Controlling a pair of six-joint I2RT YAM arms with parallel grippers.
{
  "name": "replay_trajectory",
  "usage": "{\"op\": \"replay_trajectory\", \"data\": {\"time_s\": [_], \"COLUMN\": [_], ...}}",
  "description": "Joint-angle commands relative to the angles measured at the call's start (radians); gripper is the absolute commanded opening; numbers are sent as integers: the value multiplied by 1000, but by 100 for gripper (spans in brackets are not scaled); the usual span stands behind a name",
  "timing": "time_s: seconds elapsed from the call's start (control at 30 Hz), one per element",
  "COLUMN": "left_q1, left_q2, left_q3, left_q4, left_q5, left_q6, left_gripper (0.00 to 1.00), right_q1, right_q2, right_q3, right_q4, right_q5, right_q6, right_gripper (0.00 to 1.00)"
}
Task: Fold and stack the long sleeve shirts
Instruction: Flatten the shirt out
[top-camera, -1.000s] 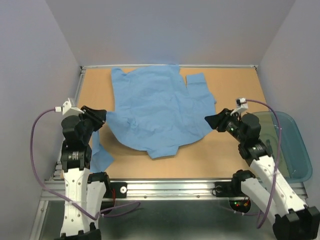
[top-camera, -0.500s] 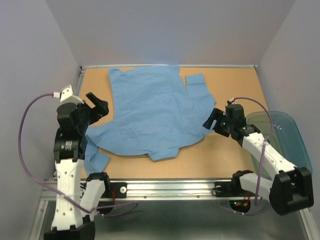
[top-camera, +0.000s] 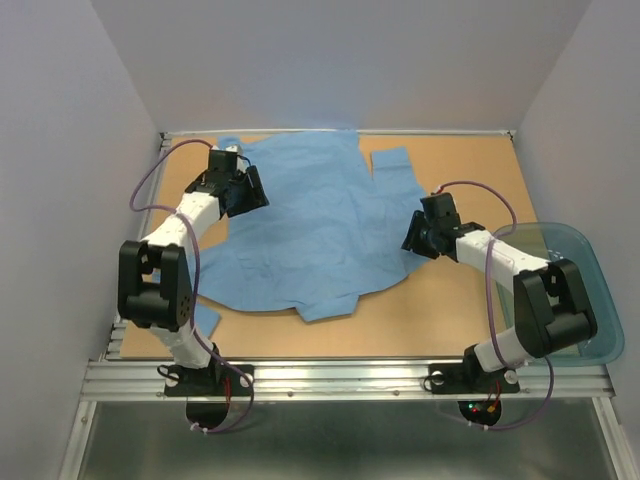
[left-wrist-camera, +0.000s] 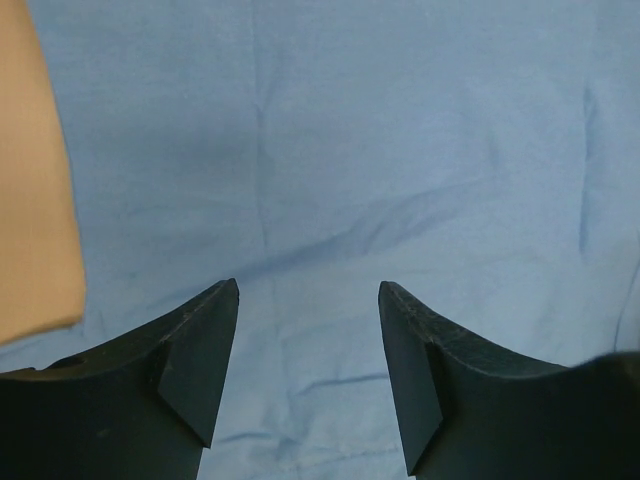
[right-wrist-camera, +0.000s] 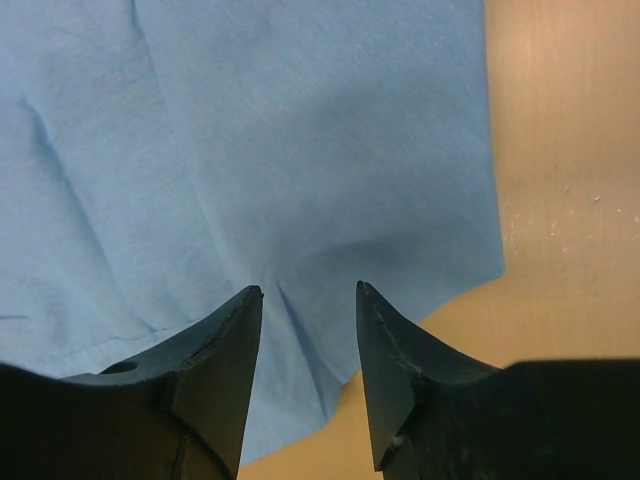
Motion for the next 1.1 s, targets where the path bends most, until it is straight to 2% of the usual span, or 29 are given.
{"op": "replay_trajectory", "data": {"time_s": [0.0, 0.1, 0.17, 0.33, 0.5, 0.53, 0.6, 0.63, 0.7, 0.73, 0.8, 0.87, 0.93, 0.97, 1.03, 1.07], "left_q1": [-4, -4, -4, -4, -33, -54, -158, -238, -321, -355, -462, -514, -545, -544, -533, -524], "left_q2": [132, 260, 275, 204, 88, 46, 5, -30, -69, -101, -127, -162, -199, -215, -248, -256], "left_q3": [103, 94, 59, -165, -369, -426, -471, -506, -538, -547, -529, -459, -372, -344, -258, -233], "left_q4": [72, 92, 108, 190, 266, 299, 316, 331, 374, 408, 422, 393, 321, 297, 199, 165], "left_q5": [-25, -12, 8, 59, 207, 224, 241, 248, 260, 264, 243, 188, 116, 81, -17, -112], "left_q6": [-2, -27, -45, -119, -229, -250, -307, -332, -427, -451, -481, -461, -423, -409, -345, -323], "left_gripper": [68, 66, 64, 60, 54, 54, 55, 57, 59, 61, 66, 77, 87, 89, 91, 91], "right_q1": [11, 11, 11, 2, -15, -20, -27, -29, -29, -29, -26, -21, -20, -20, -21, -20], "right_q2": [51, 100, 140, 255, 431, 509, 592, 661, 733, 785, 813, 804, 692, 691, 558, 503], "right_q3": [61, 71, 93, 186, 369, 462, 566, 669, 789, 906, 997, 1063, 1015, 1015, 892, 831], "right_q4": [73, 87, 93, 95, 101, 101, 100, 100, 90, 81, 44, 17, 12, 11, 7, 7], "right_q5": [71, 88, 96, 134, 139, 137, 120, 114, 48, 19, -53, -58, -44, -36, -22, -19], "right_q6": [11, 20, 12, -24, -34, -40, -49, -64, -90, -104, -118, -144, -168, -178, -192, -192], "right_gripper": [48, 48, 48, 48, 47, 47, 47, 47, 47, 47, 49, 53, 60, 63, 72, 74]}}
